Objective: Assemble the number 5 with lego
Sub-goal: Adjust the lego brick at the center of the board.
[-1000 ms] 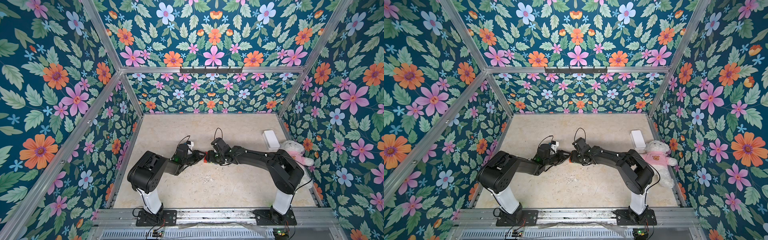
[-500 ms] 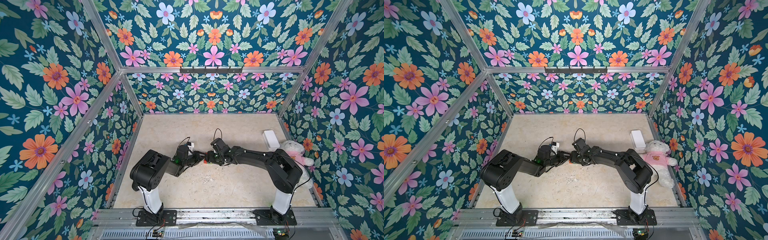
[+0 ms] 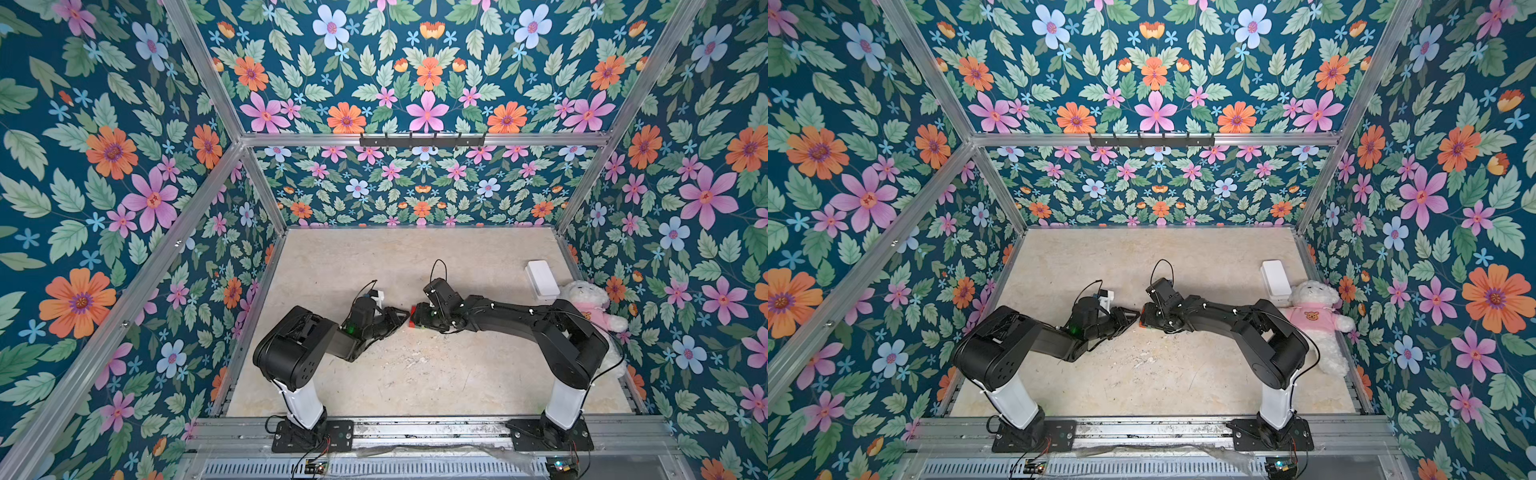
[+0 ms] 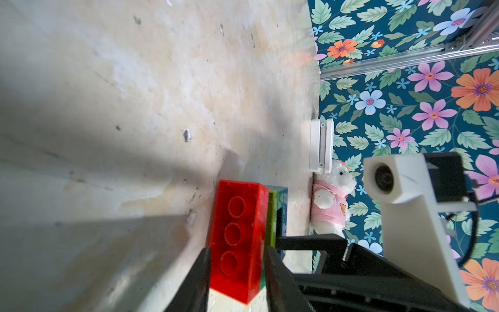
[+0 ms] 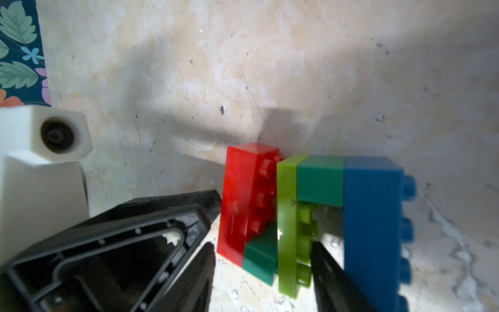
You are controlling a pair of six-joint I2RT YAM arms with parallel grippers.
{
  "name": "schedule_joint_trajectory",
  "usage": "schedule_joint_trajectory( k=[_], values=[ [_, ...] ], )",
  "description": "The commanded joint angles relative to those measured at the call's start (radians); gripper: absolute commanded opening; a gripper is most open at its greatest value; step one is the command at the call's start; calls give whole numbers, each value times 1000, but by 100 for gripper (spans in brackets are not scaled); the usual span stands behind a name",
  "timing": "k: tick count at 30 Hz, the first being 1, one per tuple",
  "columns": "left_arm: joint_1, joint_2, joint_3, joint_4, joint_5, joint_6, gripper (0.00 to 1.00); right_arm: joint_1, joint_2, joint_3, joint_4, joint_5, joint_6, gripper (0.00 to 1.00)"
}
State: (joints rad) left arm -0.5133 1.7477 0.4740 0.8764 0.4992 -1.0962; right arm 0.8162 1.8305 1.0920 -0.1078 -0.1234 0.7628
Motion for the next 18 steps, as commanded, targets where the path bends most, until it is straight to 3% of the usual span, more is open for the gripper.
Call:
schedule_joint_trajectory(
  k=[1,18],
  values=[
    [-8,-1,3,43,-8,-6,36,0,-7,-5,11,6,9,58],
    [-17,-11,-55,99,-29,-36,30,12,19,30,-36,32,-6,61]
  ],
)
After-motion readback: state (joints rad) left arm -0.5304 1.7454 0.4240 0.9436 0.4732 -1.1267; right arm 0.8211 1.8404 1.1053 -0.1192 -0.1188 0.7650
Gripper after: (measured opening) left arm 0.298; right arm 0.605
